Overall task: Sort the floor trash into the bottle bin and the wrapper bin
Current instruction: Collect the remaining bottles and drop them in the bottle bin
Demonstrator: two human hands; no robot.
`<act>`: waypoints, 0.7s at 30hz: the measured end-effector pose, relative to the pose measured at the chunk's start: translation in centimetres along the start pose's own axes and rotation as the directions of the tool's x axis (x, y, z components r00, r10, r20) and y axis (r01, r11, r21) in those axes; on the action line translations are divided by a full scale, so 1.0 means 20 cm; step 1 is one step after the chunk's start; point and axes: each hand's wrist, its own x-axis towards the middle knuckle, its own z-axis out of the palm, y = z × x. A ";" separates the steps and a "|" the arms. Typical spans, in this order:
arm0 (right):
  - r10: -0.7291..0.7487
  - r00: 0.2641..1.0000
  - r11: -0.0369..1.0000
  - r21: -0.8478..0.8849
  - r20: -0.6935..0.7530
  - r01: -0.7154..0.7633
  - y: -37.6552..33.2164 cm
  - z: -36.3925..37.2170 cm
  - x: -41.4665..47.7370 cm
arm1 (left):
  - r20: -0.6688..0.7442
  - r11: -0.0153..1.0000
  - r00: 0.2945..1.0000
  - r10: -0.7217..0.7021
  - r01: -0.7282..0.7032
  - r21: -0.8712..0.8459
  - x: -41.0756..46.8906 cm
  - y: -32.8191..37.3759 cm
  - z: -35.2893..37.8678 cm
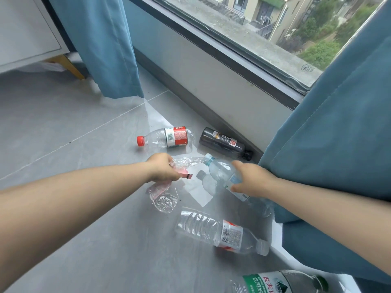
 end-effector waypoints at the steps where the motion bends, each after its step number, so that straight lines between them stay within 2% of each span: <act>1: -0.002 1.000 1.000 0.016 -0.008 0.002 -0.01 -0.02 -0.01 | -0.003 1.000 1.000 0.008 -0.008 -0.004 -0.02 0.00 -0.01; 6: 0.005 0.997 0.989 0.146 -0.077 0.006 -0.05 -0.19 -0.12 | -0.055 0.996 0.998 0.004 -0.009 -0.085 -0.12 0.04 -0.08; 11: 0.096 0.968 0.917 0.400 -0.230 0.004 -0.05 -0.45 -0.20 | -0.134 0.971 0.991 -0.024 -0.009 -0.238 -0.21 0.15 -0.26; 15: 0.092 0.938 0.877 0.473 -0.333 0.082 -0.08 -0.64 -0.23 | -0.282 0.922 0.957 -0.065 -0.050 -0.383 -0.23 0.25 -0.51; 21: 0.092 0.922 0.819 0.555 -0.377 0.145 -0.20 -1.04 -0.29 | -0.312 0.878 0.949 -0.045 -0.112 -0.465 -0.34 0.44 -0.83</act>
